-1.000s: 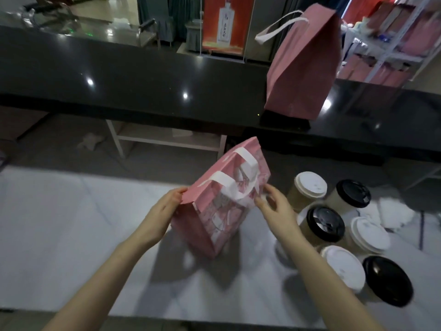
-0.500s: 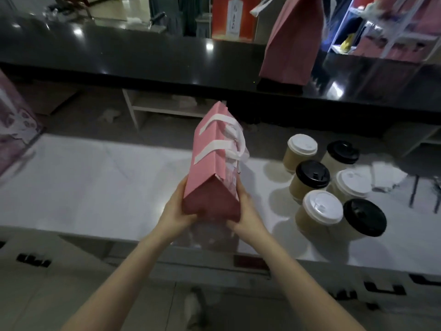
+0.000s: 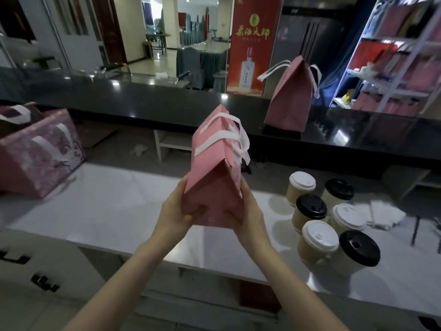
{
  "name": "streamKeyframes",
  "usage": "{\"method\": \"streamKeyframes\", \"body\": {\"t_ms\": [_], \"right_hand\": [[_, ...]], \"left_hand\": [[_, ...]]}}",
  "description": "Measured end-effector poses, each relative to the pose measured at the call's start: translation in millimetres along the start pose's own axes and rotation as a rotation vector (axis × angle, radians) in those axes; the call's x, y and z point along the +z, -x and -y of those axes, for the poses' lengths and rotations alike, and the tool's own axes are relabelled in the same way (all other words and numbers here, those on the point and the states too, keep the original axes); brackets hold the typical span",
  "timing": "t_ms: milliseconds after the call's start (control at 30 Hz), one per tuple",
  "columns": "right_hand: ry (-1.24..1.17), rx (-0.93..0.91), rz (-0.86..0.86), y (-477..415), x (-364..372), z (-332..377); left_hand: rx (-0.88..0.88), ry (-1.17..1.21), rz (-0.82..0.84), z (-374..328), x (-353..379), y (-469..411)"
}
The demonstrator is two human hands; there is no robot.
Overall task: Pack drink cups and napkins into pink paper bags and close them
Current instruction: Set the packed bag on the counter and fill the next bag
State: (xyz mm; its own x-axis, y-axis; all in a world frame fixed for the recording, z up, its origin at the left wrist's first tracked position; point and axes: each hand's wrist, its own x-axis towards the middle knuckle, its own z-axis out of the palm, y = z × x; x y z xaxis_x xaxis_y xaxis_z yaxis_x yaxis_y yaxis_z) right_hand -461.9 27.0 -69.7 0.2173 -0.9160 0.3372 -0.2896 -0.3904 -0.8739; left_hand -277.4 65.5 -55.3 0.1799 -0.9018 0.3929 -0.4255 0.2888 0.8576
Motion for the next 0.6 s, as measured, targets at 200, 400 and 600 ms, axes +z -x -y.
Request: {"method": "streamKeyframes", "body": {"t_ms": [200, 400, 600], "right_hand": [[0.048, -0.137, -0.090, -82.8, -18.5, 44.3], [0.104, -0.218, -0.175, -186.2, -27.6, 50.2], [0.130, -0.084, -0.268, -269.5, -15.7, 22.7]], "left_hand": [[0.165, 0.055, -0.050, -28.0, -11.1, -94.2], [0.278, 0.089, 0.009, -24.6, -2.6, -209.0], [0.259, 0.121, 0.156, 9.8, 14.2, -307.9]]}}
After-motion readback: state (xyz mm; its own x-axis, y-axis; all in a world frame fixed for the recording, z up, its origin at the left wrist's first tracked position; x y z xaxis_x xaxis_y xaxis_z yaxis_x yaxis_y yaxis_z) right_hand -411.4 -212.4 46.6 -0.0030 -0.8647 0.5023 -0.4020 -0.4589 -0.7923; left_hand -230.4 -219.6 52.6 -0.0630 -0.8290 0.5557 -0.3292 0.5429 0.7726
